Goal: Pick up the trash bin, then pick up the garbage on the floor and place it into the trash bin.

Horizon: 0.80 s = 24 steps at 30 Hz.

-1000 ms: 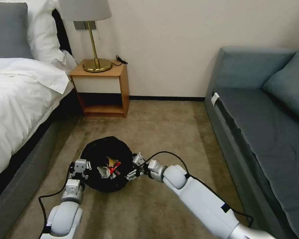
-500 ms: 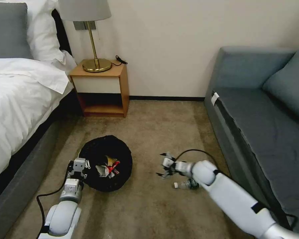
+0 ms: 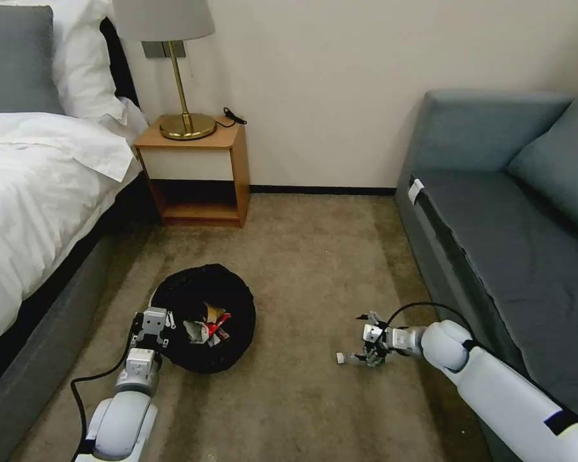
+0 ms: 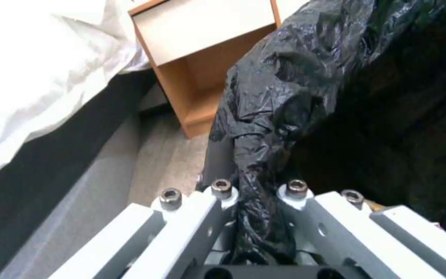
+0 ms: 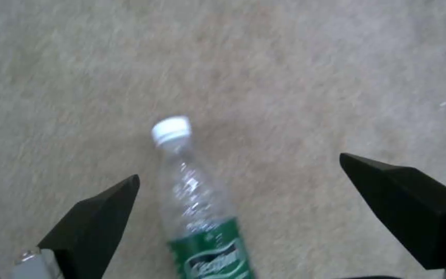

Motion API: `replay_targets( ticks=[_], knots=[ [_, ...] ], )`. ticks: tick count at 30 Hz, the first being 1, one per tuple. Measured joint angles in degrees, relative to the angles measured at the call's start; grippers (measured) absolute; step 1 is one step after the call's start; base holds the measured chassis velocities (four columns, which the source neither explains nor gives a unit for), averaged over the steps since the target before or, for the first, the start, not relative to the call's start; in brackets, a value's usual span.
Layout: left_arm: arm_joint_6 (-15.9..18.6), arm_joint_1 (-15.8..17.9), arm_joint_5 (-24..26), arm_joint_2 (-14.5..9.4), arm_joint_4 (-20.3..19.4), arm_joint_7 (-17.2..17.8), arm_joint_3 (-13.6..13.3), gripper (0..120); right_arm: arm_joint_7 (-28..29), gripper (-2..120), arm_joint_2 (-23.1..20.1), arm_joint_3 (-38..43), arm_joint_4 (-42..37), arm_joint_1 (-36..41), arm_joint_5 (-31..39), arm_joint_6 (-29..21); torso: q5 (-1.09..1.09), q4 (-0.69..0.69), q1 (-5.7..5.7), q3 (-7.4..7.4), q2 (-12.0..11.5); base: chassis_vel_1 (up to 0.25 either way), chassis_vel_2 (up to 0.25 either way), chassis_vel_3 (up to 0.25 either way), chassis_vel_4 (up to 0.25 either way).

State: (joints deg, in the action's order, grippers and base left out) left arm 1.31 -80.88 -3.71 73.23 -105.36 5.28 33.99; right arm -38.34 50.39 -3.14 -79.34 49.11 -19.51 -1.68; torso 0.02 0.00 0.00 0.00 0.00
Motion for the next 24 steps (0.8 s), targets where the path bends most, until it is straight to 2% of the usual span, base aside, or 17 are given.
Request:
replay_targets(
  ticks=[6, 24],
  knots=[
    [-0.1, 0.0, -0.1, 0.1, 0.5, -0.1, -0.4, 2, -0.1, 100, 0.8, -0.8, 3.5, 0.1, -1.2, 0.9, 0.00, 0.00, 0.00, 0.00, 0.0, 0.000, 0.000, 0.000, 0.000],
    [-0.1, 0.0, 0.2, 0.5, 0.3, -0.3, -0.6, 2, 0.1, 100, 5.2, -3.1, 17.7, -5.9, -3.9, 2.7, -0.02, 0.01, 0.00, 0.00, 0.0, 0.000, 0.000, 0.000, 0.000]
  ],
)
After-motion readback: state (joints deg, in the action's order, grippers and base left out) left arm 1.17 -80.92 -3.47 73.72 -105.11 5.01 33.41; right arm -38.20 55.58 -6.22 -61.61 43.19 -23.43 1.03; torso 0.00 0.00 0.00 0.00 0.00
